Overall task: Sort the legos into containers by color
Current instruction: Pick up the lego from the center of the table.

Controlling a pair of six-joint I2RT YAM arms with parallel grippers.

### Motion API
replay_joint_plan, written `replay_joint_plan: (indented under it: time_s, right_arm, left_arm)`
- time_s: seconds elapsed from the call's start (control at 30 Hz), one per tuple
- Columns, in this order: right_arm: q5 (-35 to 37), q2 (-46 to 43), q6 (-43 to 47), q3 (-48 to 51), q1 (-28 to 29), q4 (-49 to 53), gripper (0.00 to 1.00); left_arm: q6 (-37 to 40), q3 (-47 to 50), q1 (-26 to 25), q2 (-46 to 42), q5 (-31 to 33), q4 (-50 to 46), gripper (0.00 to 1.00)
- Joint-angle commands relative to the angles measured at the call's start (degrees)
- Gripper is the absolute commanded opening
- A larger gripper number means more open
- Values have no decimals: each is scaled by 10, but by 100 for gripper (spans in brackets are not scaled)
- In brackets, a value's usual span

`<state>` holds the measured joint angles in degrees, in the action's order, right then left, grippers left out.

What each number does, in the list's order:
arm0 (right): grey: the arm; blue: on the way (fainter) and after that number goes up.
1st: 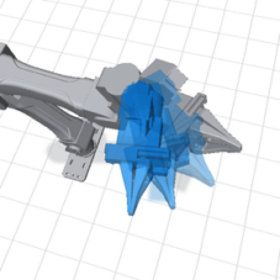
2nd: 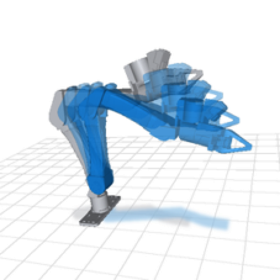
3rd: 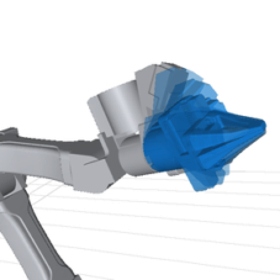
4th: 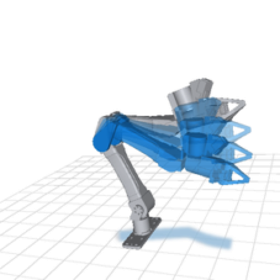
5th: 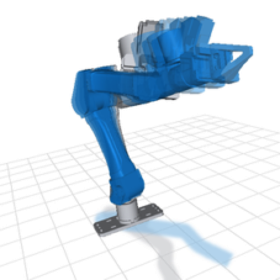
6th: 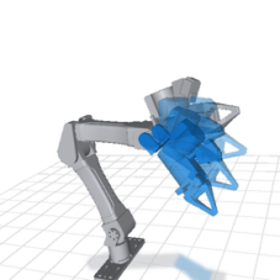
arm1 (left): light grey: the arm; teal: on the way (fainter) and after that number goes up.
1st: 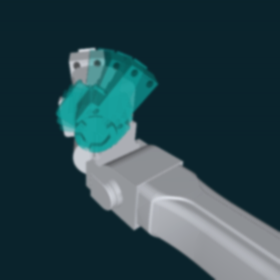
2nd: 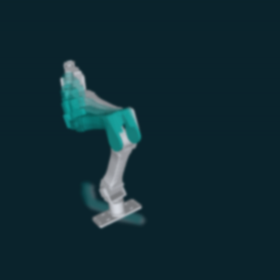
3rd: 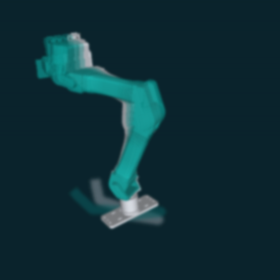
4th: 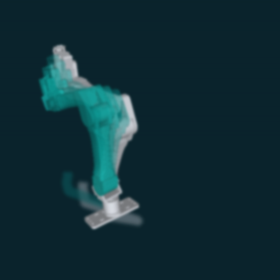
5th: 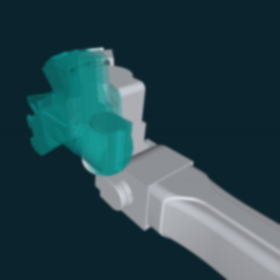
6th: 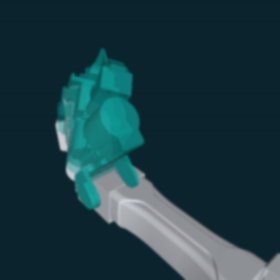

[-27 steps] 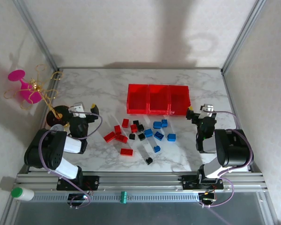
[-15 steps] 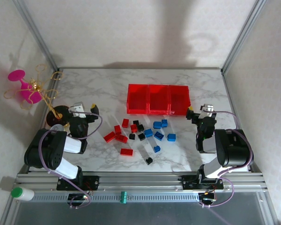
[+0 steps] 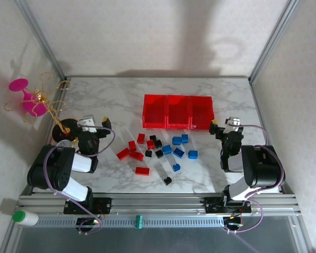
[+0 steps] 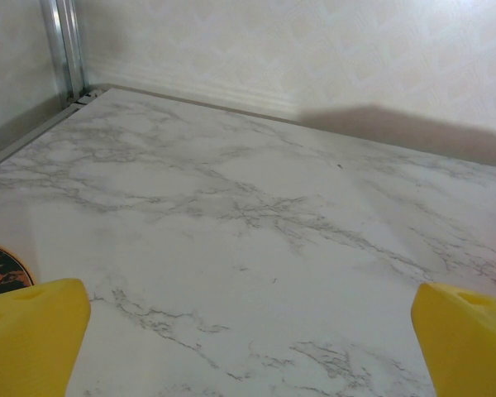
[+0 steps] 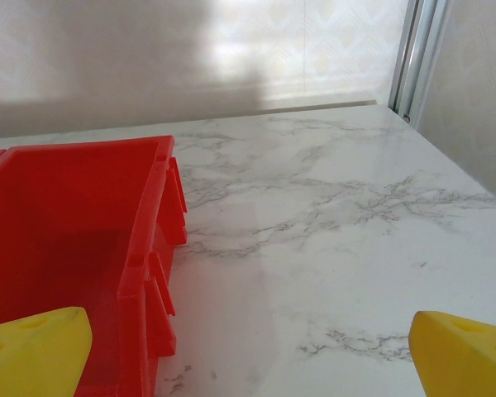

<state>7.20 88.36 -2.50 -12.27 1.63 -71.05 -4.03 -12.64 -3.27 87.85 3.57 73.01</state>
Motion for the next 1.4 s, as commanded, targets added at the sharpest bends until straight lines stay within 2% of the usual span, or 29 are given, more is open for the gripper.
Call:
replay_joint_plan:
  time_s: [0.0, 0.1, 0.2, 0.37, 0.5, 0.6, 0.67, 0.8, 0.9, 1.0, 1.17, 1.37]
  right_arm:
    - [-10, 1, 7, -3, -4, -24, 99]
    - [-10, 0, 9, -3, -3, -26, 99]
    - [-16, -16, 9, -5, -3, -9, 99]
    - [19, -60, -5, -6, -3, 35, 99]
    - [41, -123, -26, -39, -4, 141, 99]
    - [70, -174, -77, -61, -4, 214, 99]
    - [72, -205, -116, -75, -4, 265, 99]
    - [84, -238, -207, -104, -4, 379, 99]
    - [61, -243, -233, -129, -5, 452, 99]
    - [21, -260, -247, -125, -4, 466, 99]
    - [-36, -275, -255, -150, -1, 545, 99]
    - [-49, -309, -259, -158, 36, 633, 99]
  left_arm:
    - [10, -7, 5, 0, -8, -2, 100]
    - [11, -6, 4, -5, -5, -2, 99]
    - [14, -20, -1, -39, -2, -58, 99]
    - [5, -28, -5, -93, 11, -123, 99]
    - [-18, -40, -6, -140, 25, -184, 99]
    - [-48, -55, -6, -185, 26, -242, 99]
    - [-83, -78, -5, -211, 33, -304, 99]
    - [-160, -103, 0, -227, 31, -358, 99]
    - [-240, -114, 10, -235, 27, -386, 99]
    - [-285, -118, 12, -241, 22, -406, 99]
    - [-304, -115, 10, -261, -52, -418, 99]
    - [-306, -128, -26, -285, -89, -494, 99]
